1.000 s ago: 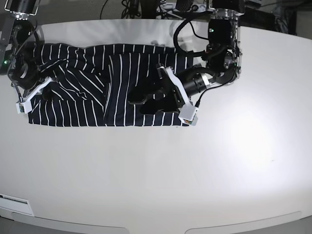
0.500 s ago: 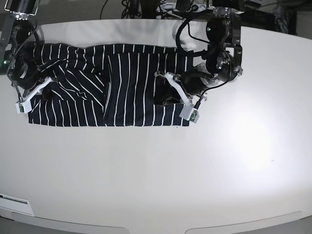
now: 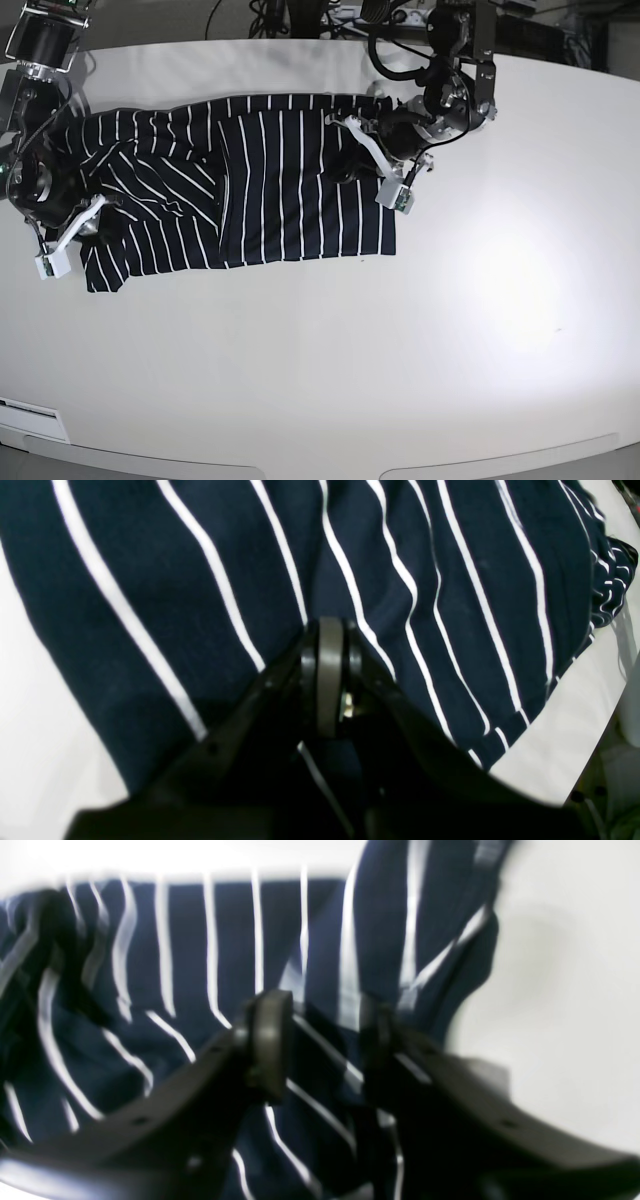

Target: Fold the T-shirt properly

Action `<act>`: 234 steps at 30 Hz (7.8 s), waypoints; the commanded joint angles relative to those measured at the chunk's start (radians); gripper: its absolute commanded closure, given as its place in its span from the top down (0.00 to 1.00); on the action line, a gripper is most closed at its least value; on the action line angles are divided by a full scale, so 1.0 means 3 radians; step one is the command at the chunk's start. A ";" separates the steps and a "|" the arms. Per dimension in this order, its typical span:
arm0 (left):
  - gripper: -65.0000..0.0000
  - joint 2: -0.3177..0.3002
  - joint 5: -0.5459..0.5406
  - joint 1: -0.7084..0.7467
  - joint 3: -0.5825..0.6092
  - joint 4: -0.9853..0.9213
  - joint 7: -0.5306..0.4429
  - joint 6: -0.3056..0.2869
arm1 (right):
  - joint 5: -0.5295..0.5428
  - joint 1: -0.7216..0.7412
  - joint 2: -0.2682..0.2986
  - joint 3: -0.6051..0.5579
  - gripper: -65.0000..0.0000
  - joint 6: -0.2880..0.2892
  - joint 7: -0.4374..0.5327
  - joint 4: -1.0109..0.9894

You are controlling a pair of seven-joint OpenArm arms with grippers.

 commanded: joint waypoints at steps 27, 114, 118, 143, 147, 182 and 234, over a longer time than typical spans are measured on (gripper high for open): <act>0.00 -0.0561 0.0169 -0.0045 0.0000 0.0022 0.0003 0.0104 | 0.1099 -0.0008 0.0415 0.0020 0.51 0.0446 -0.0888 -0.1147; 0.15 -0.0552 -0.0183 -0.0215 -0.0038 0.0036 -0.0197 0.0090 | 0.1423 -0.0058 -0.0460 0.0017 0.00 -0.0061 -0.0754 0.1614; 0.15 -0.0552 -0.0184 -0.0215 -0.0038 0.0036 -0.0197 0.0090 | 0.1422 -0.0118 -0.0669 0.0015 0.00 0.0053 -0.0774 0.1607; 0.15 -0.0552 -0.0211 -0.0225 -0.0038 0.0036 -0.0197 0.0089 | 0.1586 -0.0156 -0.0866 -0.1114 0.54 0.0564 -0.0828 0.1601; 0.12 -0.0552 -0.0355 -0.0225 -0.0038 0.0036 -0.0197 0.0088 | 0.1572 0.0051 -0.0865 -0.1036 0.13 0.0564 -0.0825 0.1601; 0.00 -0.0334 0.0759 -0.0559 0.1611 -0.0472 -0.0149 -0.0439 | -0.0970 0.1511 0.0055 -0.2172 0.00 0.0333 0.0832 -0.1185; 0.00 -0.1273 0.0941 -0.2201 0.1609 -0.1123 -0.1556 -0.0445 | 0.0103 -0.1050 -0.0122 -0.1202 0.00 -0.0055 0.0210 0.1008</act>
